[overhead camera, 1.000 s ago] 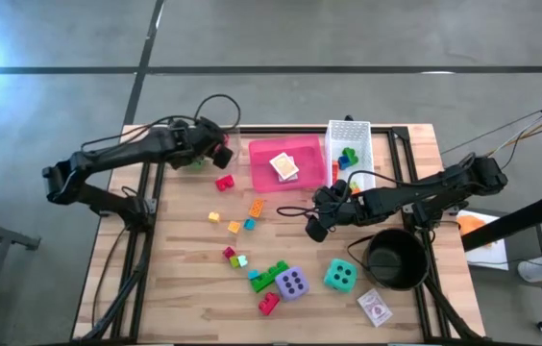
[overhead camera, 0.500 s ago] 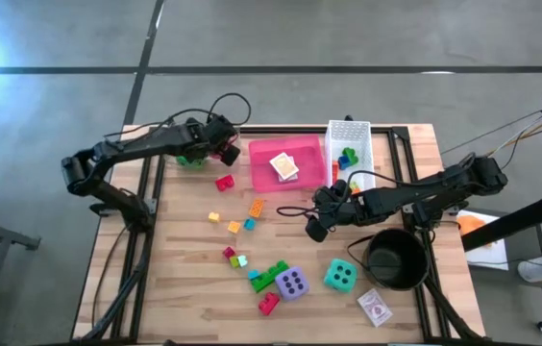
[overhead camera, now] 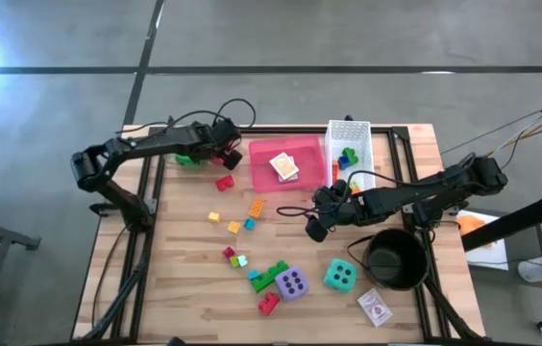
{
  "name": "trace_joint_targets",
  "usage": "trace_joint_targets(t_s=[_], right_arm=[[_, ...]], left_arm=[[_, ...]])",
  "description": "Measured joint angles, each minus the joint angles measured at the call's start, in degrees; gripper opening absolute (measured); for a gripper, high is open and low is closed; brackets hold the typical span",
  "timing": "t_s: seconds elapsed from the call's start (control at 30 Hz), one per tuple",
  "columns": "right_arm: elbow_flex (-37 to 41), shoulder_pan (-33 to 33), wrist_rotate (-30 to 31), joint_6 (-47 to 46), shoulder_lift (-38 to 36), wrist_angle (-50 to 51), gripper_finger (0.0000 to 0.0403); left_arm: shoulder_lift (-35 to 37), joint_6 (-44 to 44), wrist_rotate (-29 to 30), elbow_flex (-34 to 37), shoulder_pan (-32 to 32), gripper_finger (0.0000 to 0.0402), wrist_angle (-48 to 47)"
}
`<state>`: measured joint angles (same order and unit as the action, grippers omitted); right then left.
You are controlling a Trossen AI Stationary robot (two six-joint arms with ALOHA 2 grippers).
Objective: Pick & Place Toys
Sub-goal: Put the red die into the transparent bin
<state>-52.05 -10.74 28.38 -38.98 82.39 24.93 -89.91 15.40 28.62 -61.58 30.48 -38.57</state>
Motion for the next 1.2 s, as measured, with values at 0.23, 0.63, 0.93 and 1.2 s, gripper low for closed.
trace_joint_targets(t_s=[0.23, 0.63, 0.93, 1.2], right_arm=[[0.0, 0.0, 0.0, 0.0, 0.0, 0.0, 0.0334], [0.0, 0.0, 0.0, 0.0, 0.0, 0.0, 0.0334], [0.0, 0.0, 0.0, 0.0, 0.0, 0.0, 0.0334], [0.0, 0.0, 0.0, 0.0, 0.0, 0.0, 0.0334]], left_arm=[[0.0, 1.6, -1.5, 0.7, 0.0, 0.0004, 0.0], [0.2, 4.1, -1.7, 4.5, -1.0, 0.0004, 3.1], [0.2, 4.6, -2.8, 4.6, -1.4, 0.0002, 3.2], [0.1, 8.1, -4.0, 4.6, -1.8, 0.0, 3.1]])
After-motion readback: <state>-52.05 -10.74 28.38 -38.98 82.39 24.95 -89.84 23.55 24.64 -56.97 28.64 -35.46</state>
